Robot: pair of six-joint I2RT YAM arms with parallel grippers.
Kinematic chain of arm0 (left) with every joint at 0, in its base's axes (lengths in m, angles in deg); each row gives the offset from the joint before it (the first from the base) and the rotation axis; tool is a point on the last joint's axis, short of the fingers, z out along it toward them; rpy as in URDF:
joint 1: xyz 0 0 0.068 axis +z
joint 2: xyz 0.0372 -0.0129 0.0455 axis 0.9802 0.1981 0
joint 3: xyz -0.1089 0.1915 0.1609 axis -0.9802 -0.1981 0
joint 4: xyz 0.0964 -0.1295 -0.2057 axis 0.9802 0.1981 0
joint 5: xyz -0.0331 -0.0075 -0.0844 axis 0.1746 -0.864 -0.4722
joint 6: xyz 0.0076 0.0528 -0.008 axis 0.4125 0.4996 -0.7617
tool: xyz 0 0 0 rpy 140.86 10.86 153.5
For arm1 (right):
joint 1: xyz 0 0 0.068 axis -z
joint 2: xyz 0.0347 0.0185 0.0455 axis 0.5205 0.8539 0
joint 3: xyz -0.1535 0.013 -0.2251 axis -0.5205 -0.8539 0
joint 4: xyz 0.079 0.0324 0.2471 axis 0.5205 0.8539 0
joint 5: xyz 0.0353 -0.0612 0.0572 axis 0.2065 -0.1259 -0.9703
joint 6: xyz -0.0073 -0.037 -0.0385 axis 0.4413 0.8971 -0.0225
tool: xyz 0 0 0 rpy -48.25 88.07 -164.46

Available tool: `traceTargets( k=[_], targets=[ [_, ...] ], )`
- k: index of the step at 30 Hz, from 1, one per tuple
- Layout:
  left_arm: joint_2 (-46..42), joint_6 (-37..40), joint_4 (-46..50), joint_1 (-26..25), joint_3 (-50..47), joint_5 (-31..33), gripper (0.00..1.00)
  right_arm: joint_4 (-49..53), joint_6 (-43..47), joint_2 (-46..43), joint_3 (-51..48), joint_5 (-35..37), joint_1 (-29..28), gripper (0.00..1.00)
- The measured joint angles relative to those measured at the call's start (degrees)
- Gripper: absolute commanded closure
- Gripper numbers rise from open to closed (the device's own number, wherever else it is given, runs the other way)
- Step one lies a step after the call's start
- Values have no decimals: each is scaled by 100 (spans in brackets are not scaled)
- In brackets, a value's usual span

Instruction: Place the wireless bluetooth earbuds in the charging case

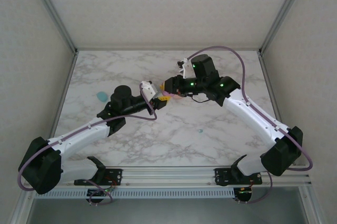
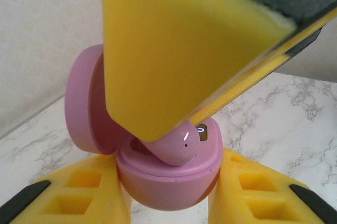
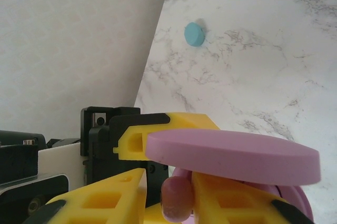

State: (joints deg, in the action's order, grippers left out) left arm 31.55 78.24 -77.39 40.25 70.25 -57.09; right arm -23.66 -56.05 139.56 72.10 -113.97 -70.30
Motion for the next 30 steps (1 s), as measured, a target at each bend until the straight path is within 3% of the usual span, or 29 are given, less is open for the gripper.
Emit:
traceTargets(
  k=[30],
  targets=[
    [0, 0, -96, 0, 0, 20, 69, 116, 68, -107, 105, 249, 0, 61]
  ],
)
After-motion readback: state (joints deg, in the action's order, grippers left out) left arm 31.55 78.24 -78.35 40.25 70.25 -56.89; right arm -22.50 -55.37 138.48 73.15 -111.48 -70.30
